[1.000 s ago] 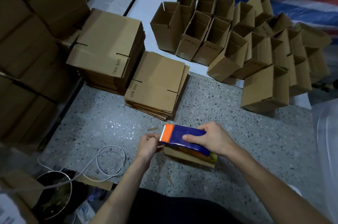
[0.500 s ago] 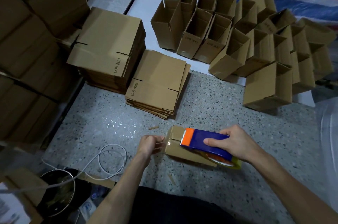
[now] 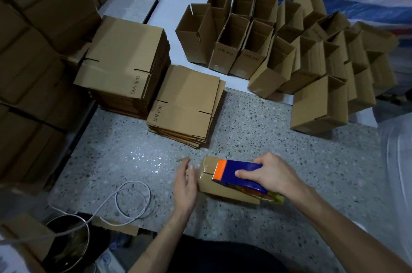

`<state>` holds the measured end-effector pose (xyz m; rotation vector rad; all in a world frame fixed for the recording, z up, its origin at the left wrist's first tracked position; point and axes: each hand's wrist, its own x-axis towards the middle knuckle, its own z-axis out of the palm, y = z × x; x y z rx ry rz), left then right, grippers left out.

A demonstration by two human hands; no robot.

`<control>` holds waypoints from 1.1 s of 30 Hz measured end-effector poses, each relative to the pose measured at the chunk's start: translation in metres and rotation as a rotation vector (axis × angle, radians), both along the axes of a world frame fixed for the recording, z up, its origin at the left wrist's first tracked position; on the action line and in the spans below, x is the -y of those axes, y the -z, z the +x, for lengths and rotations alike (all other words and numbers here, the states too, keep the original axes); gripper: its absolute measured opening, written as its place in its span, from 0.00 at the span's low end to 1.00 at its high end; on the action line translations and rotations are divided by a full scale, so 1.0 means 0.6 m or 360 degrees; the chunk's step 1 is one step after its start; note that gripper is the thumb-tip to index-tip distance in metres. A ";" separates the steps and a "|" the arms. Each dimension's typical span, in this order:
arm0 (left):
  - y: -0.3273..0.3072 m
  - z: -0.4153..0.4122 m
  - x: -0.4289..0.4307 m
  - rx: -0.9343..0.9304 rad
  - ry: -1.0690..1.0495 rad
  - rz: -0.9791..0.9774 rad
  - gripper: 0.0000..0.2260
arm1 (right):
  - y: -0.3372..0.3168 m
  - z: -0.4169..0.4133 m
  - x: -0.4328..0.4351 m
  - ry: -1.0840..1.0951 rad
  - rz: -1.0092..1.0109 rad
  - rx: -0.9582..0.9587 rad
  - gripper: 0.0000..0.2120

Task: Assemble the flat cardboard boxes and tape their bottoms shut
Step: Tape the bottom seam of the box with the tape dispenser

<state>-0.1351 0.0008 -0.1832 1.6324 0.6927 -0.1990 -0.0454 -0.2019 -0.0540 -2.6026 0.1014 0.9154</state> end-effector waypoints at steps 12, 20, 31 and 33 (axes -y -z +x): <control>-0.024 0.056 0.028 -0.0382 0.0522 0.0112 0.28 | 0.008 0.010 0.000 -0.0008 -0.0029 0.0020 0.28; -0.019 0.107 0.053 -0.0516 0.0280 0.0466 0.32 | 0.004 0.009 0.005 -0.0077 0.0010 -0.0006 0.27; -0.020 0.102 0.064 -0.0481 0.0208 0.0783 0.33 | -0.008 0.012 0.061 -0.0101 0.0081 -0.0214 0.23; -0.017 0.101 0.065 -0.0455 0.0203 0.0824 0.34 | -0.008 0.014 0.090 -0.0071 0.0084 -0.0258 0.20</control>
